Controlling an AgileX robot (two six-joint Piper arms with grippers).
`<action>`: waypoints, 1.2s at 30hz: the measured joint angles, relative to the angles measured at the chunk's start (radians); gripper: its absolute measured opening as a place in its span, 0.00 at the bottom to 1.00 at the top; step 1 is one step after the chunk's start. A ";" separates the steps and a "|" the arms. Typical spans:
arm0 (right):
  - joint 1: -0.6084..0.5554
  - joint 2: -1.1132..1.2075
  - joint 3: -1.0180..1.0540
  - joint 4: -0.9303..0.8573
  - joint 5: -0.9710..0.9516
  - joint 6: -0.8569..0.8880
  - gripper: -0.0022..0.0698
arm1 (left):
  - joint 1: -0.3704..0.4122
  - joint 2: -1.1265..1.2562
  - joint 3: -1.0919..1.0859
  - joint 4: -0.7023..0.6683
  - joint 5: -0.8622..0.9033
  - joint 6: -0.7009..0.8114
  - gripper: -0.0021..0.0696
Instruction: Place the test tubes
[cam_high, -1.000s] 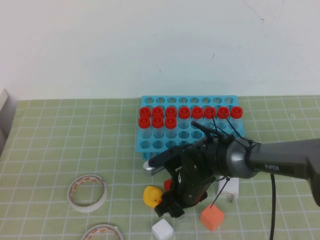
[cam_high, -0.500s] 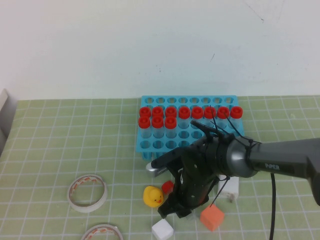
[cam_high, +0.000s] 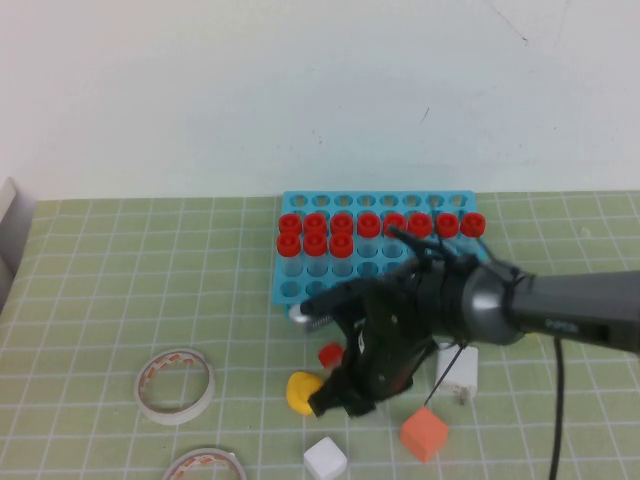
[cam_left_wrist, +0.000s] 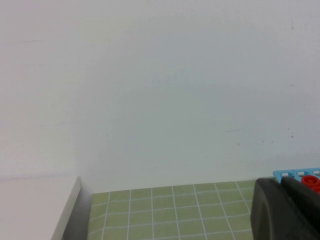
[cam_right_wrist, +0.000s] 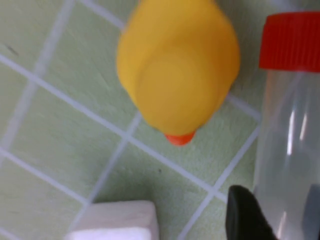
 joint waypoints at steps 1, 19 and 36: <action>0.000 -0.022 0.000 0.000 -0.005 0.002 0.36 | 0.000 0.000 0.000 0.000 0.000 0.000 0.03; 0.212 -0.452 0.128 -0.097 -0.519 0.032 0.36 | 0.000 0.000 0.000 -0.018 -0.016 -0.013 0.03; 0.239 -0.799 0.318 -0.149 -0.775 -0.128 0.36 | 0.000 0.000 0.000 -0.016 -0.006 -0.054 0.03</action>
